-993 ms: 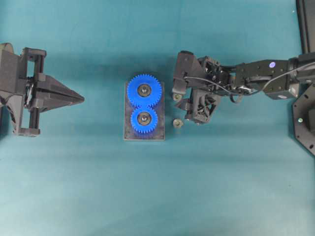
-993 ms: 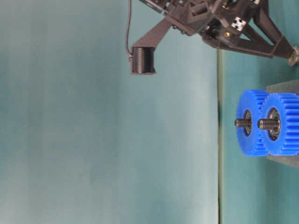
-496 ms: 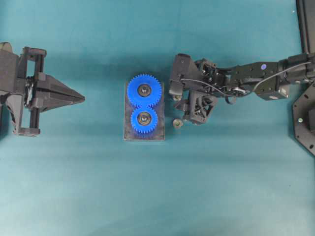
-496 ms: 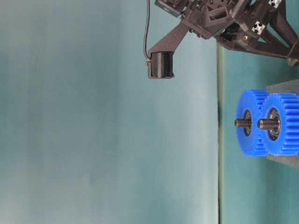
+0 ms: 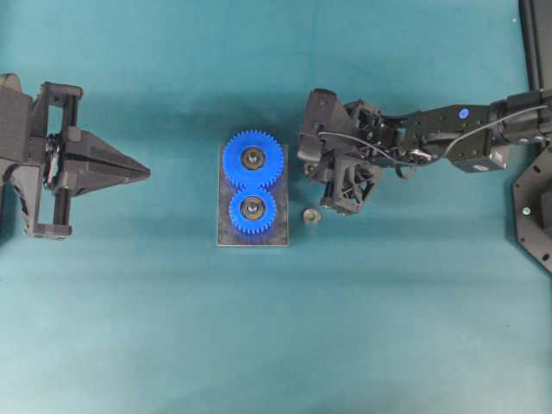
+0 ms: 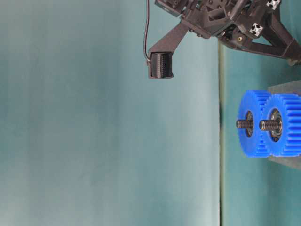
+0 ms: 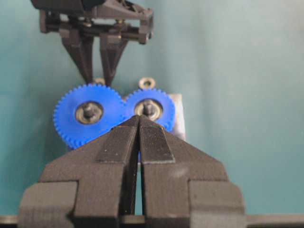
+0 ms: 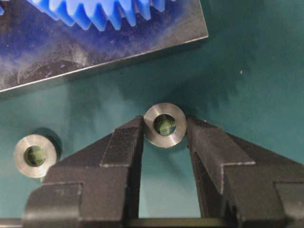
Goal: Insert the washer onto the shaft.
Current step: 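Close the right gripper on the upper metal washer and lift it, then carry the washer over the upper blue gear's shaft and lower it on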
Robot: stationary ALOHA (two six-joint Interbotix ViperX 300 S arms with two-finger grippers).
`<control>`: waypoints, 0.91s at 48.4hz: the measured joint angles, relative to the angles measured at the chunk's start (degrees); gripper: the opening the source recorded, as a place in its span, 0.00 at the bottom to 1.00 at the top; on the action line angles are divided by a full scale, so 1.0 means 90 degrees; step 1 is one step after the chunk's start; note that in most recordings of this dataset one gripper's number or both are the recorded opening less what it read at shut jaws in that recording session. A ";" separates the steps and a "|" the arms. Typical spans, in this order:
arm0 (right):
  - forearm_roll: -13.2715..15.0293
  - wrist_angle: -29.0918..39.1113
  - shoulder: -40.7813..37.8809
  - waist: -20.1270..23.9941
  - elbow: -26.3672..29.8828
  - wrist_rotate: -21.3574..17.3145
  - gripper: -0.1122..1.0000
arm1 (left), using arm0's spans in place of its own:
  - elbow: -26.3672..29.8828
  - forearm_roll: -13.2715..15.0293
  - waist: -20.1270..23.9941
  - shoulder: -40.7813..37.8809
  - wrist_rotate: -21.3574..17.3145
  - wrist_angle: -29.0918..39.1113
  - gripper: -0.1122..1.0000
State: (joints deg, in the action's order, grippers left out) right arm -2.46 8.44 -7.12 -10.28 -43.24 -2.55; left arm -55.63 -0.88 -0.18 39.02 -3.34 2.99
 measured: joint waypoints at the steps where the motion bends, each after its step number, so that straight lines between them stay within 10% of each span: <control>1: 0.0000 0.0010 0.0010 0.0000 -0.0010 0.0000 0.38 | 0.0010 0.0000 -0.0010 0.0000 0.0000 -0.0010 0.10; 44: 0.0000 0.1250 0.0469 0.0195 0.1670 0.0000 0.38 | 0.0088 0.0000 0.0000 -0.0010 0.0029 -0.0146 0.10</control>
State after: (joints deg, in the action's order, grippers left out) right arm -2.46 19.69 -2.90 -8.53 -28.21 -2.55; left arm -54.84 -0.88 -0.18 38.94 -3.08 1.67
